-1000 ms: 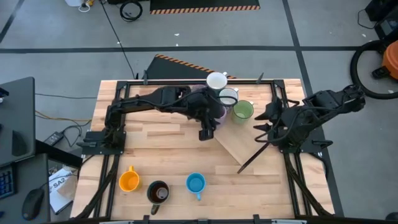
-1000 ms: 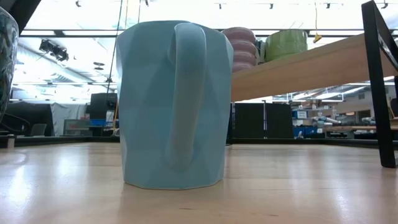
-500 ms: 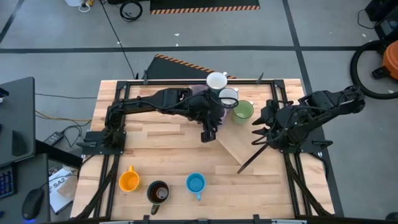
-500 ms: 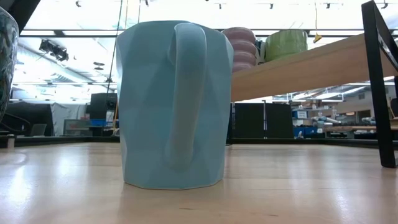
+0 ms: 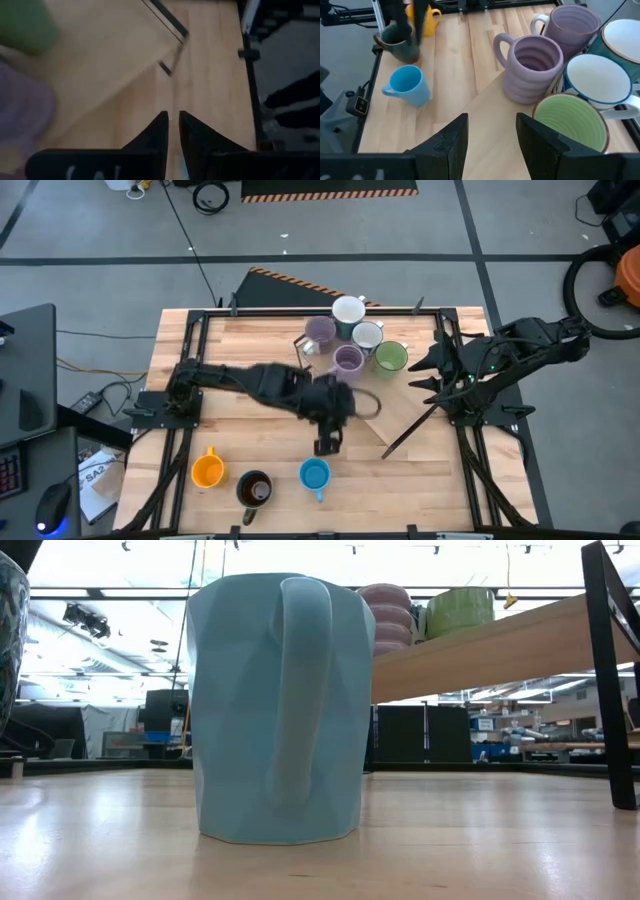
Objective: Place coffee mugs
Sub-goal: Put the light blue mug on the shelf
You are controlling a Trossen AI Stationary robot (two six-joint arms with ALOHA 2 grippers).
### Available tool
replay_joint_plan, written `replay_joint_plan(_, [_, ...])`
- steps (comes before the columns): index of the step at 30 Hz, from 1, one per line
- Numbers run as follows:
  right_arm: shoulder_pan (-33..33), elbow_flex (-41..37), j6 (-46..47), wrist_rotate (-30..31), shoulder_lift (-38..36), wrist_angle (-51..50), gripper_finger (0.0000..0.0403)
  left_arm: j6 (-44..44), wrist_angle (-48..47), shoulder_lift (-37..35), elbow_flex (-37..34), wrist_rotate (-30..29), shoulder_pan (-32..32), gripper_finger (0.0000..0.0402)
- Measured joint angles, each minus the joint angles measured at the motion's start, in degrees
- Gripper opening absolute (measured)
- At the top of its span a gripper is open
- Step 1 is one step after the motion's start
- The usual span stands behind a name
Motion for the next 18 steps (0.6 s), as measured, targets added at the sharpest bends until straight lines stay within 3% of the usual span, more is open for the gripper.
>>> replay_joint_plan(12, [0.6,0.0,3.5,0.6,0.0,0.2,0.0172,-7.8,-3.1,5.5,0.1,0.5,-10.3,0.0050])
replay_joint_plan(18, [1.8,0.0,4.3,1.2,0.2,0.5,0.0172,-21.0,-3.0,10.5,0.1,8.1,-13.8,0.0050])
